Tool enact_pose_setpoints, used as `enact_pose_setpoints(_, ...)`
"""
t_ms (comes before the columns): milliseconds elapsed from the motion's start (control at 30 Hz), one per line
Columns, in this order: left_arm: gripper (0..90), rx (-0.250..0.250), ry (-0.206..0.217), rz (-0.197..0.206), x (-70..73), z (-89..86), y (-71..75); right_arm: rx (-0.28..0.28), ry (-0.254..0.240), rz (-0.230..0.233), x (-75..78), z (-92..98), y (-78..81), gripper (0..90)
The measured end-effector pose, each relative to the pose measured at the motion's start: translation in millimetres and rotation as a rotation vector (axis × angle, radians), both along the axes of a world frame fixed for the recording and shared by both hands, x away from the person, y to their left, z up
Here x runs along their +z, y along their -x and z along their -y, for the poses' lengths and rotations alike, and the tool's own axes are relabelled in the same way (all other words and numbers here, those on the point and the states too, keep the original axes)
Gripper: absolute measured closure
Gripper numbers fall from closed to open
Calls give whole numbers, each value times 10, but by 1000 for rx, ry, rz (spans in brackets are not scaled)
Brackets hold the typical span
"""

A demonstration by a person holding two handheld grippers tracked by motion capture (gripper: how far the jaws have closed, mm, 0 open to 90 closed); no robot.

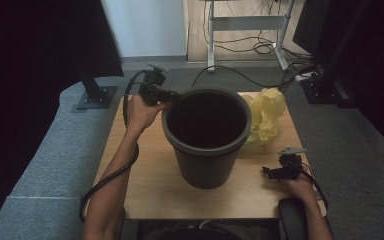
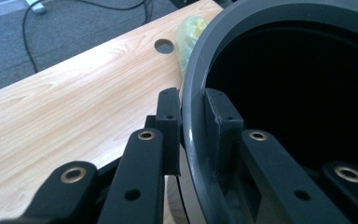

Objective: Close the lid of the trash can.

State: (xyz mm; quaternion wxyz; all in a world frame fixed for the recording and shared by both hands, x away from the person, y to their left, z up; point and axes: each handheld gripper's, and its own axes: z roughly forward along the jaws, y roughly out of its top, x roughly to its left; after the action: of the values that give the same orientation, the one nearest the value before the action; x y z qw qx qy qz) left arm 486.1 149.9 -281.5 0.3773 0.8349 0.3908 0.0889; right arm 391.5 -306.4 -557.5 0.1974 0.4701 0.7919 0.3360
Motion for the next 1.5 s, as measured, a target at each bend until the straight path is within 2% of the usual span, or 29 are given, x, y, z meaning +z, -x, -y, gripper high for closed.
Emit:
enact_pose_setpoints(433, 741, 0, 4, 24, -53, 4, 29, 0, 0, 0, 0, 0, 0, 0)
enact_pose_setpoints(633, 502, -16, 9, 58, -47, 1, 41, 0, 0, 0, 0, 0, 0, 0)
enact_pose_setpoints(700, 467, -21, 18, 80, -35, -26, 47, 0, 0, 0, 0, 0, 0, 0)
enact_pose_setpoints(800, 328, -14, 15, 110, -19, -69, 60, 0, 0, 0, 0, 0, 0, 0)
enact_pose_setpoints(900, 210, 0, 37, 113, -1, -127, 61, 0, 0, 0, 0, 0, 0, 0)
enact_pose_setpoints(1000, 148, 9, 61, 112, 20, -203, 66, 0, 0, 1, 0, 0, 0, 0)
enact_pose_setpoints(1100, 136, 24, 57, 110, 24, -266, 72, 0, 1, 1, -1, 0, 0, 0)
enact_pose_setpoints(1233, 121, 35, 27, 109, 9, -343, 86, 0, 0, 0, 0, 0, 0, 0)
enact_pose_setpoints(1300, 121, 59, 19, 117, 0, -391, 90, 0, 0, 0, 0, 0, 0, 0)
enact_pose_setpoints(1400, 121, 70, 26, 114, -15, -471, 88, 0, 0, 0, 0, 0, 0, 0)
enact_pose_setpoints(1500, 110, 83, 16, 119, -29, -544, 94, 1, 0, 0, 0, 0, 0, 0)
